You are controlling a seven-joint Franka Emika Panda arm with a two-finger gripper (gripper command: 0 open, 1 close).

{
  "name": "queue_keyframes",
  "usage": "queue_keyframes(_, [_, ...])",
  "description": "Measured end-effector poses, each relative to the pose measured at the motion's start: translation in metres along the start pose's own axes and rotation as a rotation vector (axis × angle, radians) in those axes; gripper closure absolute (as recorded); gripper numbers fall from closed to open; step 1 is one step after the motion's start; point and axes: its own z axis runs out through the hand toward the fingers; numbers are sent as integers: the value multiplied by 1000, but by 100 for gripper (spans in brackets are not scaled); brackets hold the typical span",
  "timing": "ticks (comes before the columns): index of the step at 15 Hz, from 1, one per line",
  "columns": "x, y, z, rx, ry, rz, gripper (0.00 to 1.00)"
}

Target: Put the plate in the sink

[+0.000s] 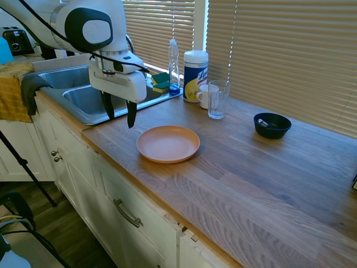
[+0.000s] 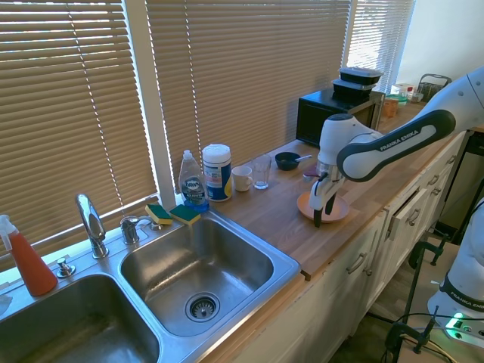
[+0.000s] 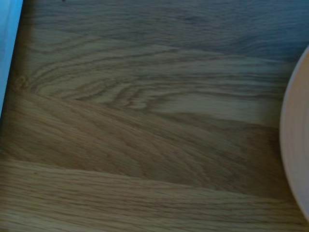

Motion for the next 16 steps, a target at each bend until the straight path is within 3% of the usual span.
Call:
queue_keyframes(5, [5,0,-4,14,6,19,0])
queue_keyframes(9, [31,14,-14,41,19,85,0])
queue_keyframes(16, [103,89,-21,77,15,246,0])
